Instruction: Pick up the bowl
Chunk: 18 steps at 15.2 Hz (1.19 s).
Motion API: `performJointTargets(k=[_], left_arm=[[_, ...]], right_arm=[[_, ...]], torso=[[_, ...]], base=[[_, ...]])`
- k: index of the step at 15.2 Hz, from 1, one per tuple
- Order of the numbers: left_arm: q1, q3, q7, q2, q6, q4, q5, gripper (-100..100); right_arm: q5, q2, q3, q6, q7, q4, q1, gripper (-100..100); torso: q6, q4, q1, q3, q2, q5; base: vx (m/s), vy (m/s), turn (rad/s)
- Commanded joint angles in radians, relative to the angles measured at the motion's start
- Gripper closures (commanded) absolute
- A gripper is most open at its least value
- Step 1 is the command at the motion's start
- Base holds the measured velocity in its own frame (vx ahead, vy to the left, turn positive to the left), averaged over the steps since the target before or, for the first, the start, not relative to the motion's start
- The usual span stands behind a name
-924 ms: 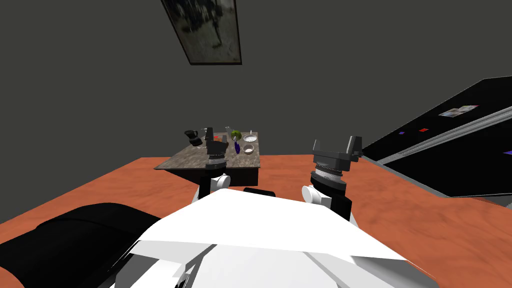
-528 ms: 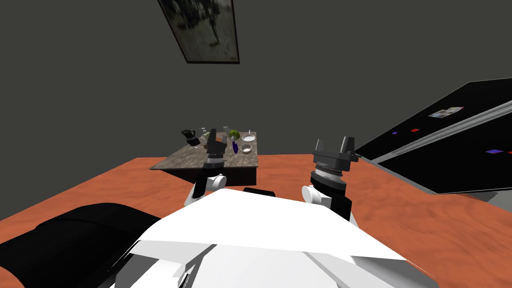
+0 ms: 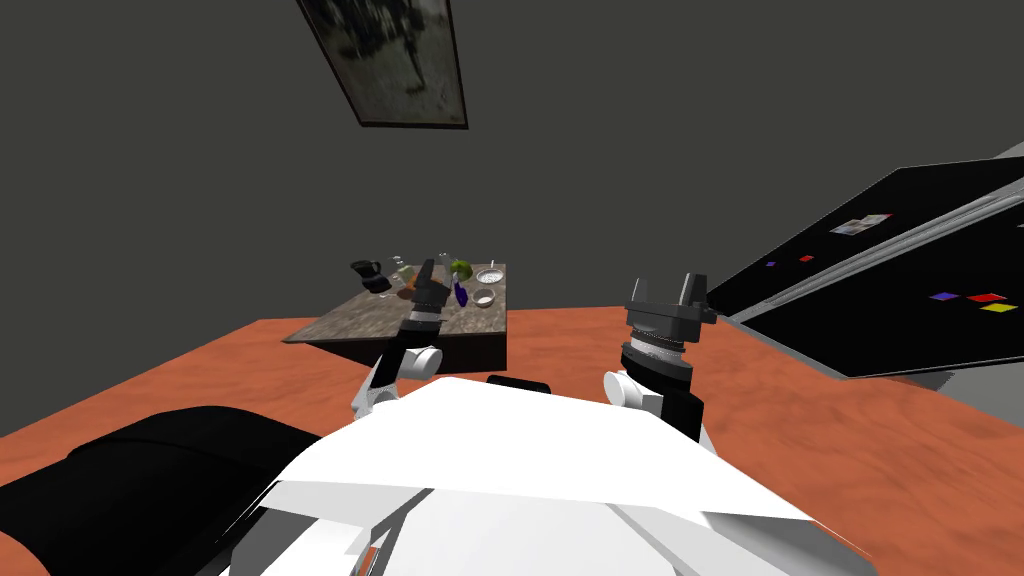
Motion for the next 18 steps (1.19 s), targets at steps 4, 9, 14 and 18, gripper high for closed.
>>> performJointTargets(k=[4, 9, 14, 18], left_arm=[[0.0, 0.064, 0.056, 0.064, 0.112, 0.003, 0.063, -100], [-0.002, 0.114, 0.096, 0.11, 0.202, 0.013, 0.115, -100], [-0.003, 0.139, 0.117, 0.133, 0.278, 0.02, 0.142, -100], [-0.003, 0.188, 0.157, 0.18, 0.362, 0.036, 0.2, -100]], right_arm=[[0.0, 0.0, 0.0, 0.0, 0.0, 0.0, 0.0, 0], [0.0, 0.0, 0.0, 0.0, 0.0, 0.0, 0.0, 0], [0.0, 0.0, 0.0, 0.0, 0.0, 0.0, 0.0, 0], [0.0, 0.0, 0.0, 0.0, 0.0, 0.0, 0.0, 0]], torso=[[0.0, 0.0, 0.0, 0.0, 0.0, 0.0], [0.0, 0.0, 0.002, 0.0, -0.001, 0.0], [0.0, 0.0, 0.002, -0.001, -0.001, 0.0], [0.0, 0.0, 0.003, 0.0, -0.001, 0.0]], base=[[0.01, -0.096, -0.047], [0.015, -0.076, -0.039], [0.021, -0.067, -0.034], [0.022, -0.063, -0.042]])
